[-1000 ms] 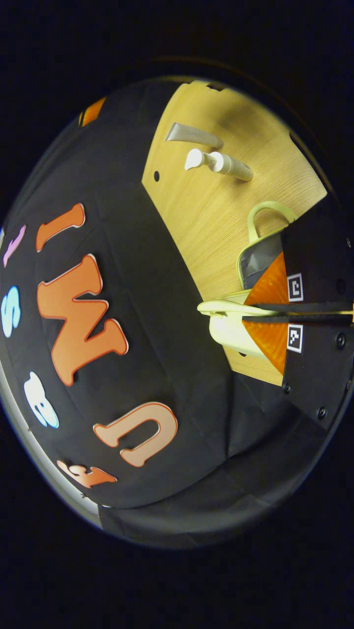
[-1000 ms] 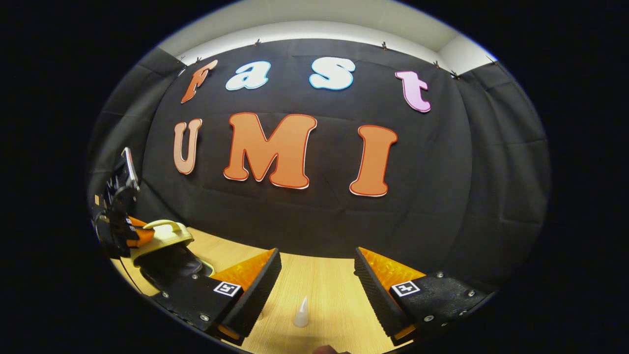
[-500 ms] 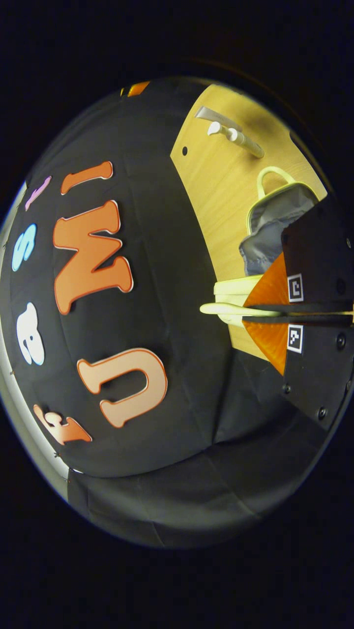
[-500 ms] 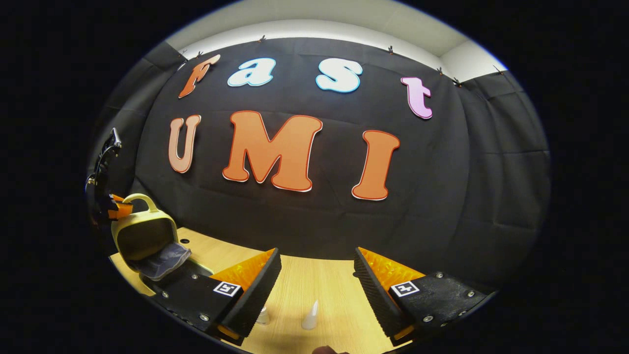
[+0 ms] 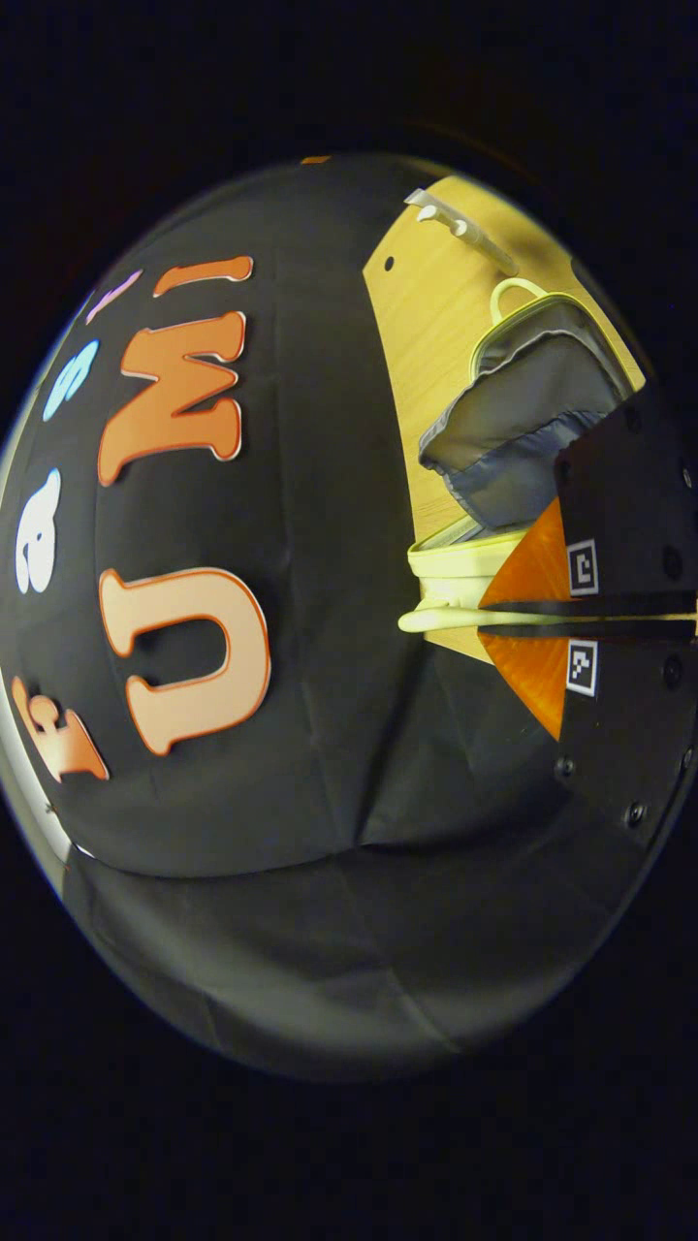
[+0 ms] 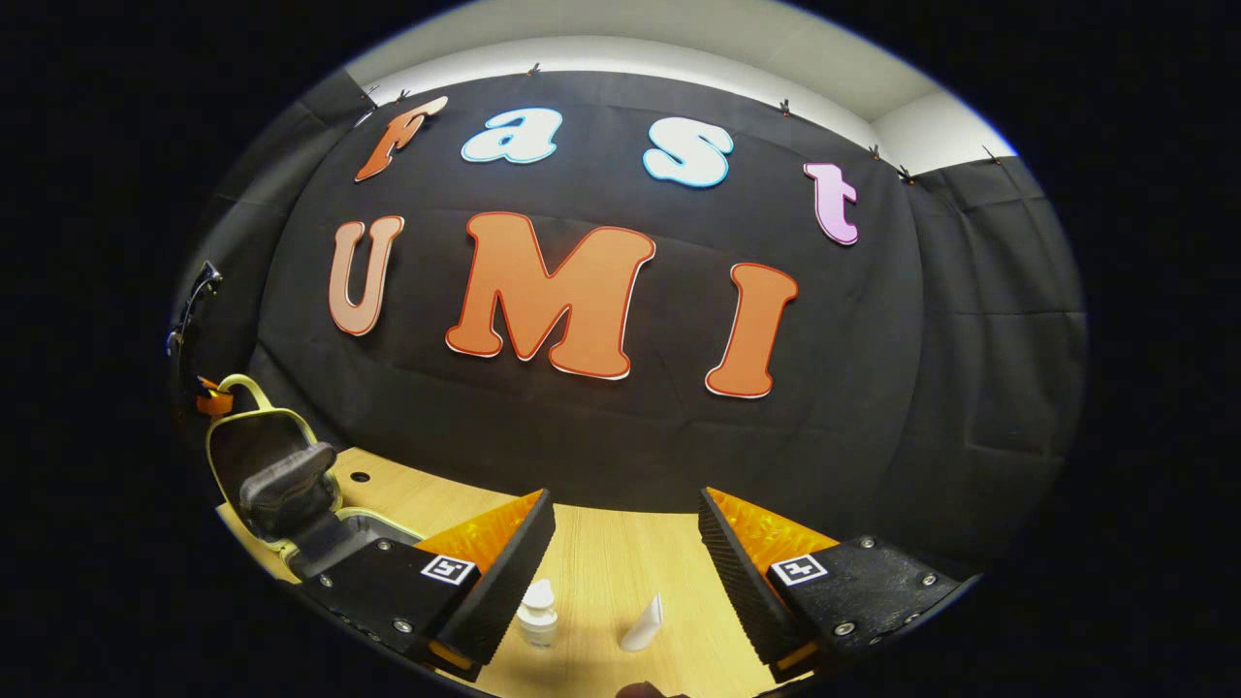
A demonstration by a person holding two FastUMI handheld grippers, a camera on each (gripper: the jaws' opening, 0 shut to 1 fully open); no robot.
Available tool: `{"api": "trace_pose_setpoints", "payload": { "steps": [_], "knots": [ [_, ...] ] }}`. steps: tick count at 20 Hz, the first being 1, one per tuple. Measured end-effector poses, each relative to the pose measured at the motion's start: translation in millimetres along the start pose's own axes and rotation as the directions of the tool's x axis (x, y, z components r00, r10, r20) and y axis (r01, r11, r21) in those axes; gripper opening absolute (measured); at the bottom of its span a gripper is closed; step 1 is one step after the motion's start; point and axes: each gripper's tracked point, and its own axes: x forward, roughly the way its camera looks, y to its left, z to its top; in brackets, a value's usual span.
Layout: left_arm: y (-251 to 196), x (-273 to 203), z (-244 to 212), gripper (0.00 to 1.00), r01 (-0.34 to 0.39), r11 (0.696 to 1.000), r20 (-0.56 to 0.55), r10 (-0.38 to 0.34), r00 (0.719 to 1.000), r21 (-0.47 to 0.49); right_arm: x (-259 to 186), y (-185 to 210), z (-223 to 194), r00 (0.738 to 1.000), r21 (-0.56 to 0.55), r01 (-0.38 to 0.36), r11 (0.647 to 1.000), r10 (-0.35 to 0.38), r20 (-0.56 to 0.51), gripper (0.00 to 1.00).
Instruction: First open the suitcase, pack the skin care products into it, and then close the suitcase.
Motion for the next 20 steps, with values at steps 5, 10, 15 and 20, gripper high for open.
{"api": "trace_pose_setpoints", "payload": {
  "steps": [5,10,15,20],
  "knots": [
    [-7,-5,-11,0.02,-0.012,0.988,-0.094,-0.003,0.996,-0.156,8,26,8,1.000,-0.019,-0.004,1.000,0.004,-0.001,0.95],
    [-12,-1,-46,0.02,-0.039,0.965,-0.195,-0.012,0.981,-0.258,13,36,8,1.000,-0.039,-0.004,0.999,0.003,-0.019,0.95],
    [-9,5,-87,0.02,-0.069,0.946,-0.321,-0.039,0.946,-0.318,14,36,2,0.999,-0.044,0.012,0.999,-0.014,-0.053,0.95],
    [-9,1,-107,0.02,-0.115,0.931,-0.400,-0.036,0.916,-0.347,13,38,0,0.997,-0.048,0.027,0.998,-0.030,-0.066,0.95]
  ]
}}
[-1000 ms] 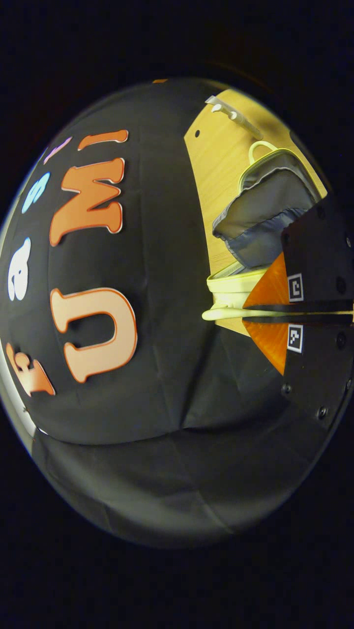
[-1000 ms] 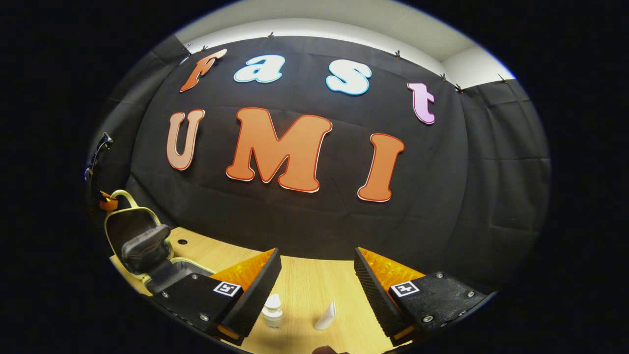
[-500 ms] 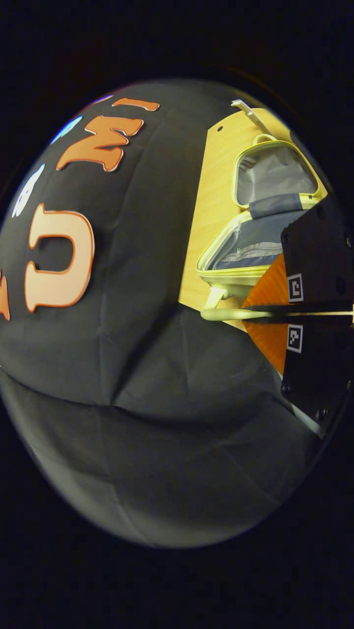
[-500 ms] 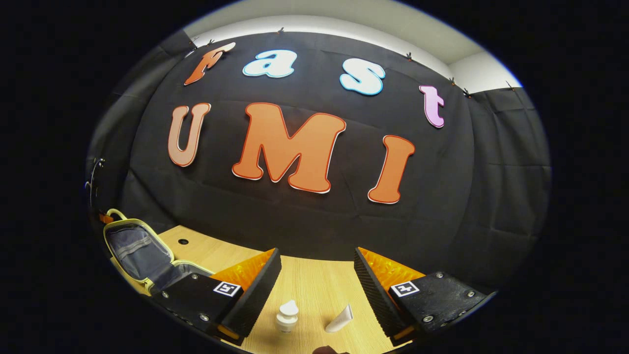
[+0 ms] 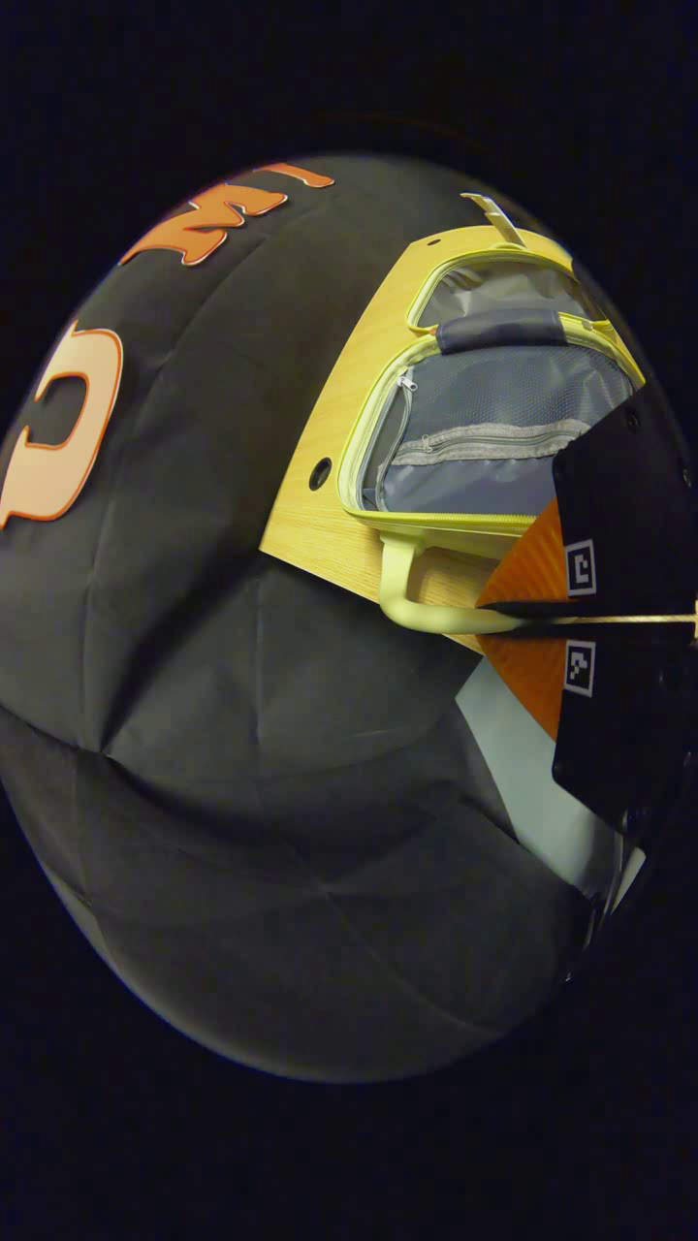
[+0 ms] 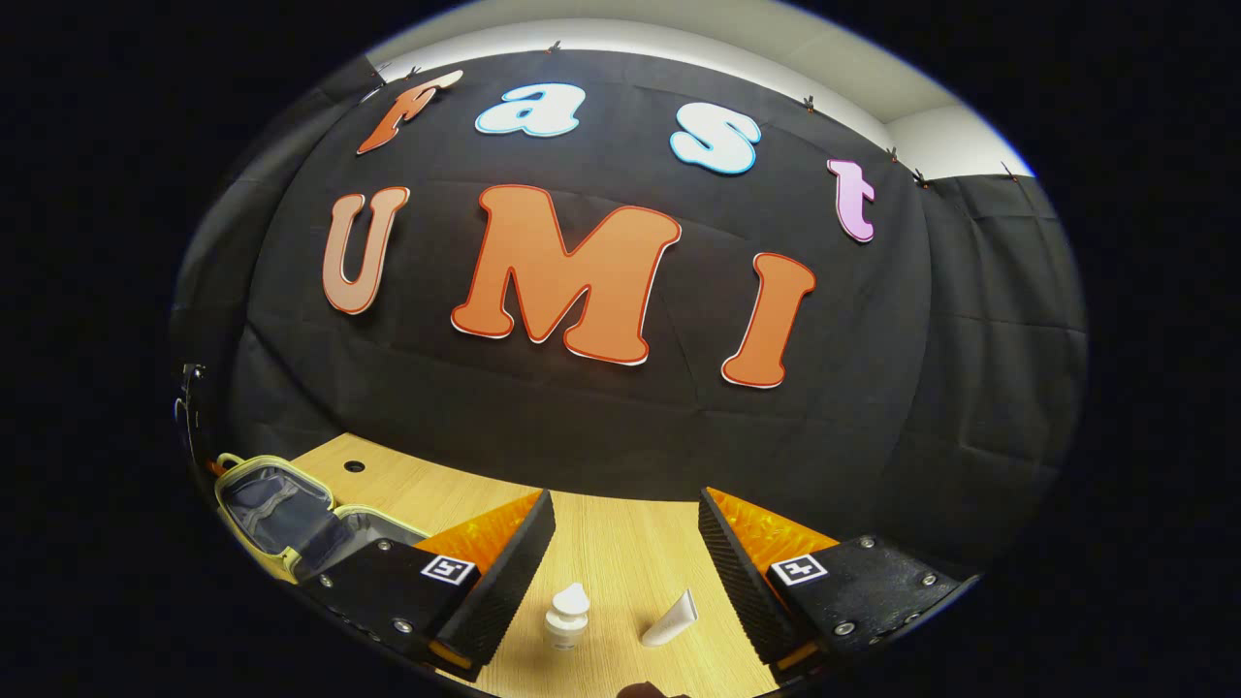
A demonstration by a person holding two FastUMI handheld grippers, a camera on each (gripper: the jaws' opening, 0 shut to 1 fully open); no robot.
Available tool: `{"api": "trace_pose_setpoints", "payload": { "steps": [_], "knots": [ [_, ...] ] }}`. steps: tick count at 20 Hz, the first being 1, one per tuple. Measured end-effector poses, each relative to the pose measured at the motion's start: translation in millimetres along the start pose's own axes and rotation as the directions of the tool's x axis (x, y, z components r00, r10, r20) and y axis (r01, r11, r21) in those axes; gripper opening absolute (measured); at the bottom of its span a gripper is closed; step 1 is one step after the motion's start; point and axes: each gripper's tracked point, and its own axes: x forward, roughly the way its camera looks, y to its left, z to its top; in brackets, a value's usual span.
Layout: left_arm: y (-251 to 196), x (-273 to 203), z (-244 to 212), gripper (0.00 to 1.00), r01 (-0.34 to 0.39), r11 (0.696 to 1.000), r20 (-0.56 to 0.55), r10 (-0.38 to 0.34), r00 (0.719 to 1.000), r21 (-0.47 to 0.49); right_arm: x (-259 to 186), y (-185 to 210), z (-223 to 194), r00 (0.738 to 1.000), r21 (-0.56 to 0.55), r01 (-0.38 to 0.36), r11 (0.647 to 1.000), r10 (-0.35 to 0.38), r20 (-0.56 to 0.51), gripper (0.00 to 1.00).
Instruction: First open the suitcase, pack the skin care products into it, and then close the suitcase.
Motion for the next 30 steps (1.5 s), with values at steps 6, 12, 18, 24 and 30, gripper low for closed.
{"api": "trace_pose_setpoints", "payload": {
  "steps": [6,12,18,24,30],
  "knots": [
    [0,-24,7,0.42,-0.131,0.989,0.071,0.126,0.990,0.069,6,-2,-8,1.000,0.027,-0.007,1.000,0.007,-0.021,0.95],
    [-81,-100,44,0.91,-0.126,0.979,0.272,0.079,0.959,0.161,18,-15,-10,0.999,0.049,-0.042,0.998,0.043,-0.003,0.95],
    [-166,-192,87,1.00,-0.062,0.978,0.424,-0.028,0.905,0.198,29,-49,-18,0.999,0.067,-0.053,0.996,0.052,0.015,0.95],
    [-289,-234,80,0.99,-0.028,0.959,0.505,-0.125,0.854,0.283,33,-81,-31,0.998,0.052,-0.064,0.997,0.062,0.027,0.95],
    [-390,-268,78,0.98,0.036,0.929,0.540,-0.246,0.805,0.368,33,-113,-41,0.998,0.045,-0.054,0.997,0.052,0.044,0.95]
  ]
}}
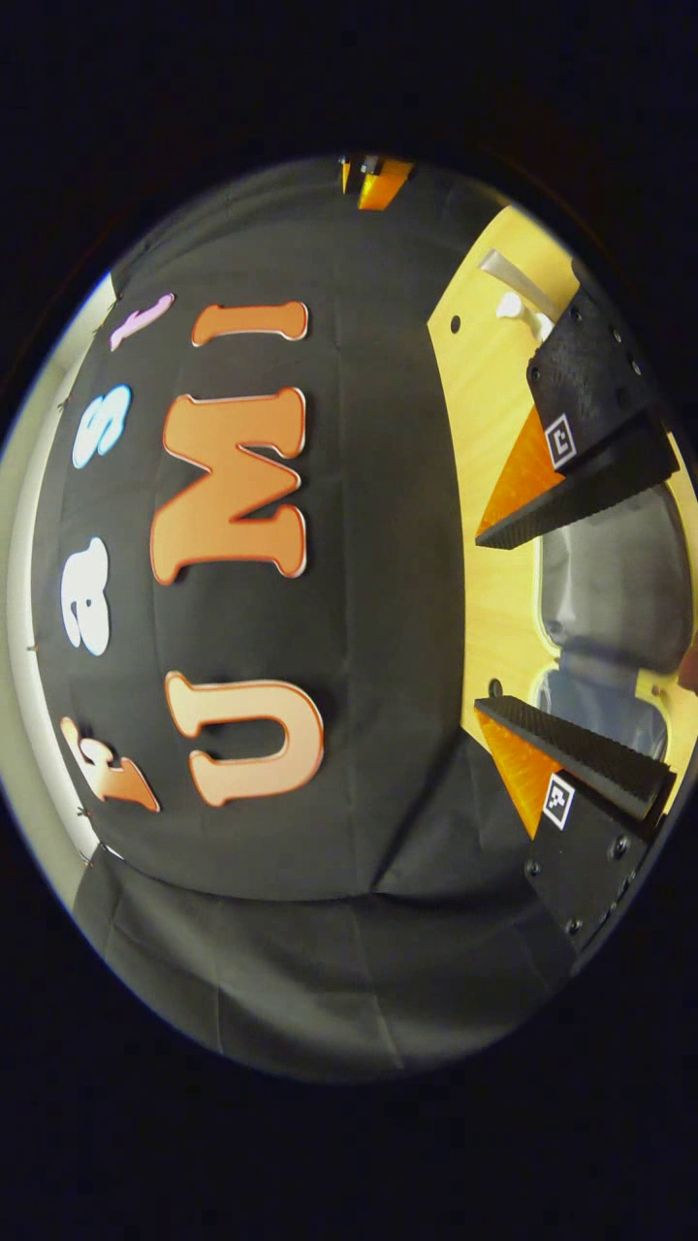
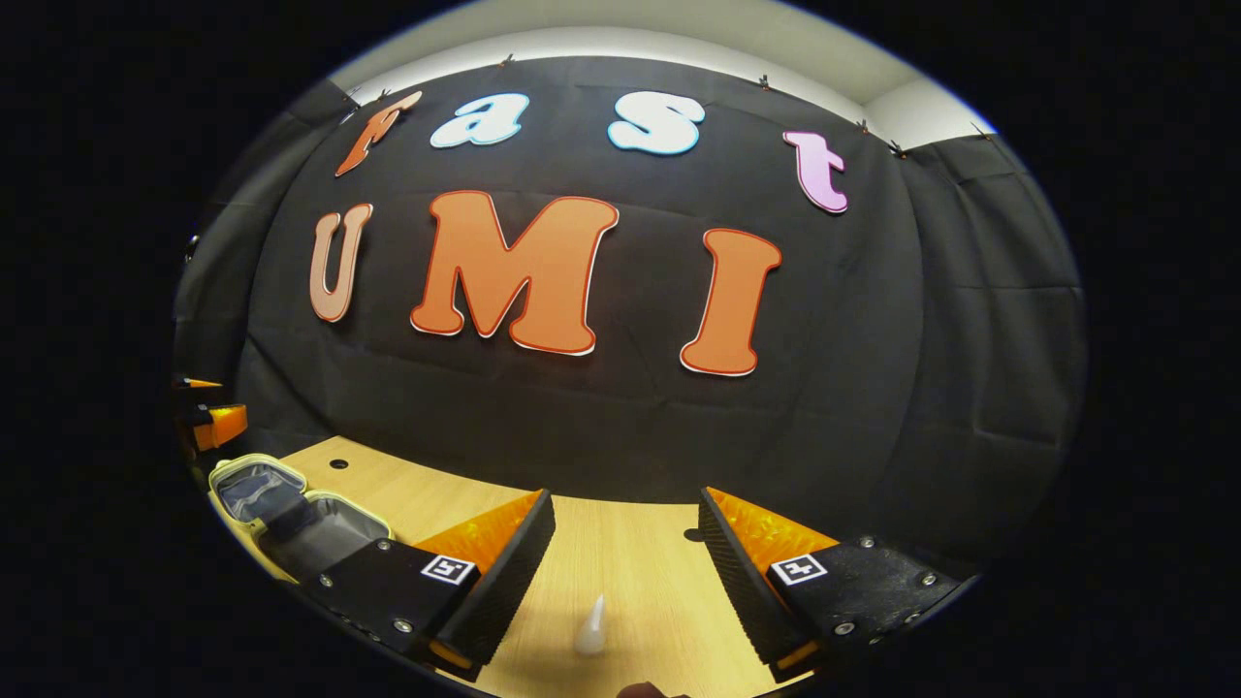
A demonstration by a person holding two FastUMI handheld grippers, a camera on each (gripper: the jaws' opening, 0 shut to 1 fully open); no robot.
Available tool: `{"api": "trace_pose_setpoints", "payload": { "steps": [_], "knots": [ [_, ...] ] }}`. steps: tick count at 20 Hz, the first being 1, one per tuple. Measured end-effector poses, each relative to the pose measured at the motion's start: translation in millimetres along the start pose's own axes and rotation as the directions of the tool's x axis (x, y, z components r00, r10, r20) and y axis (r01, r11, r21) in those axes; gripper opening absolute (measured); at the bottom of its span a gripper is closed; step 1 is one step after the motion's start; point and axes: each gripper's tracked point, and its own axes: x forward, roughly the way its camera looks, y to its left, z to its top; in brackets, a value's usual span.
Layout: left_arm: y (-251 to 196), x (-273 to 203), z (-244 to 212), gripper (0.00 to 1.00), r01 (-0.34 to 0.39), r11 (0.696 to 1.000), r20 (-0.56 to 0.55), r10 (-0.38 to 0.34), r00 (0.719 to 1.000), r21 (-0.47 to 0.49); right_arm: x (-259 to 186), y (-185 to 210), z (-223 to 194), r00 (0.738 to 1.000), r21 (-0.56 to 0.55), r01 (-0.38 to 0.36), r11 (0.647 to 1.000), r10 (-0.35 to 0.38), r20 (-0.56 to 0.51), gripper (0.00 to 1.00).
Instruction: First open the suitcase, pack the skin care products into it, and then close the suitcase.
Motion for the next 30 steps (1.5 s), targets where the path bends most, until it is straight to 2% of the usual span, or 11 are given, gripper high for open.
{"api": "trace_pose_setpoints", "payload": {
  "steps": [5,7,13,18,21,27,30],
  "knots": [
    [-63,-4,21,0.97,0.068,0.998,0.049,-0.068,0.996,0.010,0,-19,-7,1.000,0.013,-0.006,1.000,0.006,0.009,0.95],
    [-79,-9,25,0.96,0.062,0.998,0.070,-0.063,0.996,0.018,1,-22,-11,1.000,0.017,-0.015,1.000,0.015,0.009,0.95],
    [-153,-11,21,0.97,0.170,0.985,0.073,-0.172,0.982,0.029,2,-28,-37,0.999,0.048,-0.044,0.998,0.045,-0.030,0.95],
    [-207,-14,-17,0.96,0.256,0.965,0.011,-0.257,0.966,0.051,0,-29,-51,0.996,0.041,-0.064,0.997,0.067,-0.053,0.95],
    [-239,-20,-48,0.97,0.321,0.947,-0.054,-0.319,0.946,0.023,0,-25,-61,0.992,0.060,-0.091,0.994,0.096,-0.083,0.95],
    [-278,-23,-108,0.97,0.358,0.932,-0.157,-0.347,0.925,0.049,3,-11,-90,0.975,0.054,-0.175,0.983,0.180,-0.133,0.95],
    [-291,-18,-137,0.97,0.368,0.927,-0.196,-0.349,0.917,0.073,8,-4,-104,0.969,0.071,-0.187,0.980,0.196,-0.152,0.95]
  ]
}}
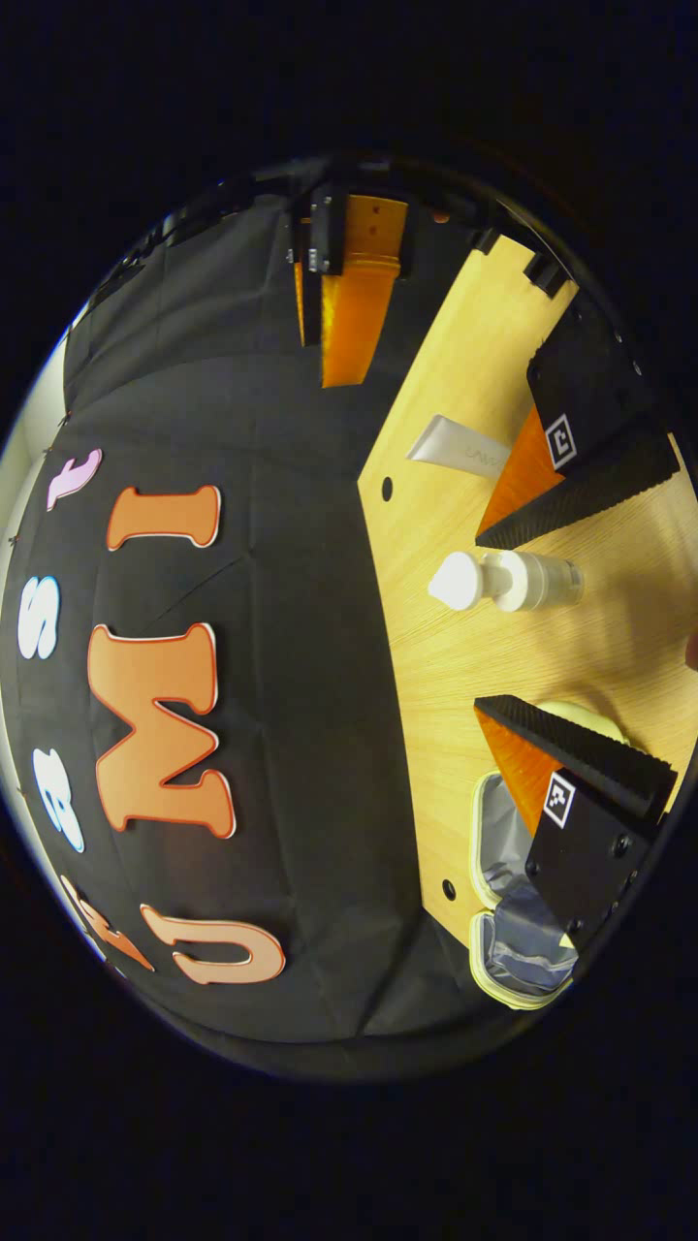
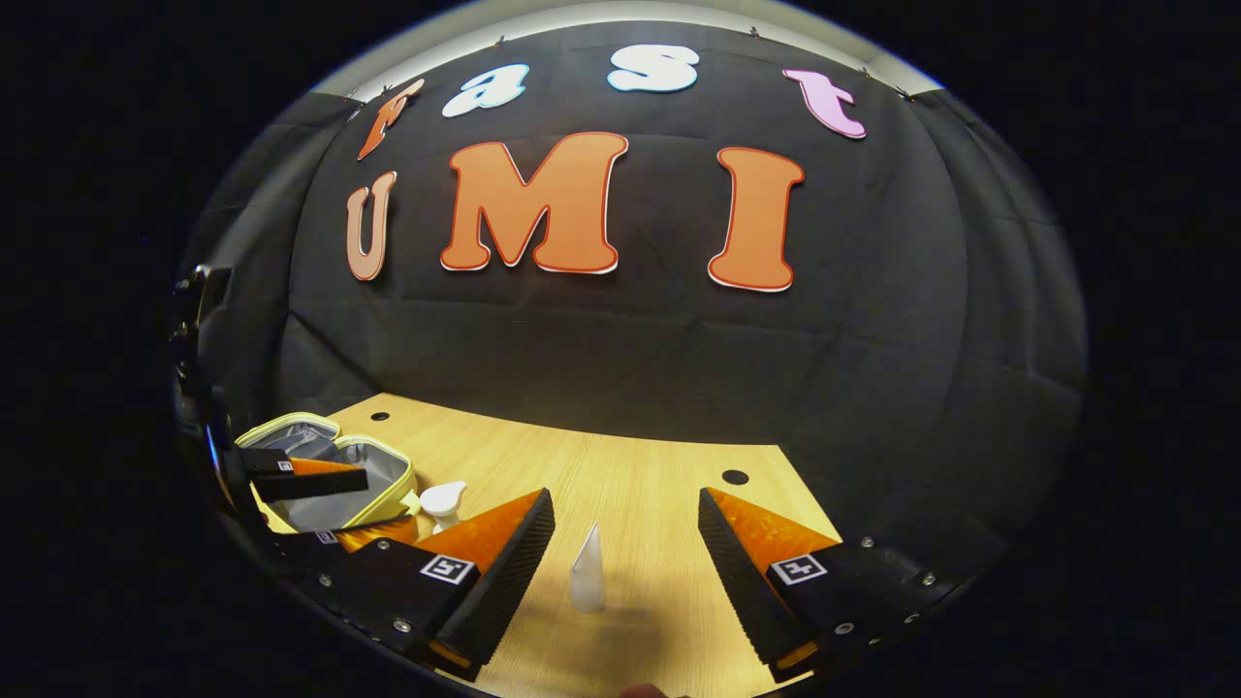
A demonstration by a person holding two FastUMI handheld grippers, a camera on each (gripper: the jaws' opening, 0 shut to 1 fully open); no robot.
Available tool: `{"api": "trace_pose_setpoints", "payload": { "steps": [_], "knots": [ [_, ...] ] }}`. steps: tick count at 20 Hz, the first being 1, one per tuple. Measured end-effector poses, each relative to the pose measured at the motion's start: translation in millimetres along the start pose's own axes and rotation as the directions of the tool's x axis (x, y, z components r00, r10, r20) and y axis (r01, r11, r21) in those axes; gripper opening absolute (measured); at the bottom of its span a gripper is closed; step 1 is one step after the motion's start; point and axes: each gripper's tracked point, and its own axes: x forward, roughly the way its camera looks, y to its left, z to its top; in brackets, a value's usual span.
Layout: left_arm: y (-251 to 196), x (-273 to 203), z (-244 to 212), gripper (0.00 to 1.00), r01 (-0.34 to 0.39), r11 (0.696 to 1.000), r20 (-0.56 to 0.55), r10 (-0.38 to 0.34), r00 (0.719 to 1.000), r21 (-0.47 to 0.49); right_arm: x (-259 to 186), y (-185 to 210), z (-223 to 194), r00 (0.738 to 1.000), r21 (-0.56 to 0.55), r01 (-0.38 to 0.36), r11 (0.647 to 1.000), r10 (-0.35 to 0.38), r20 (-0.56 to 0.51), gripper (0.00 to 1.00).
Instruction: First open the suitcase, pack the skin care products into it, and then close the suitcase.
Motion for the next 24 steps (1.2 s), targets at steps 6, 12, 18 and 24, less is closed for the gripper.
{"api": "trace_pose_setpoints", "payload": {
  "steps": [6,12,18,24],
  "knots": [
    [-20,36,-53,0.98,0.036,0.999,-0.078,-0.035,0.996,0.017,13,0,-31,0.999,-0.033,0.003,0.999,-0.004,-0.038,0.96],
    [-35,80,-92,0.98,0.056,0.998,-0.133,-0.054,0.990,0.006,20,-8,-71,0.995,-0.044,0.008,0.999,-0.012,-0.100,0.96],
    [-40,102,-116,0.83,0.094,0.993,-0.175,-0.106,0.979,-0.078,29,-5,-94,0.990,-0.039,-0.008,0.999,0.002,-0.143,0.96],
    [-40,102,-116,0.60,0.116,0.990,-0.207,-0.129,0.970,-0.077,17,20,-107,0.985,-0.021,-0.076,0.997,0.072,-0.160,0.96]
  ]
}}
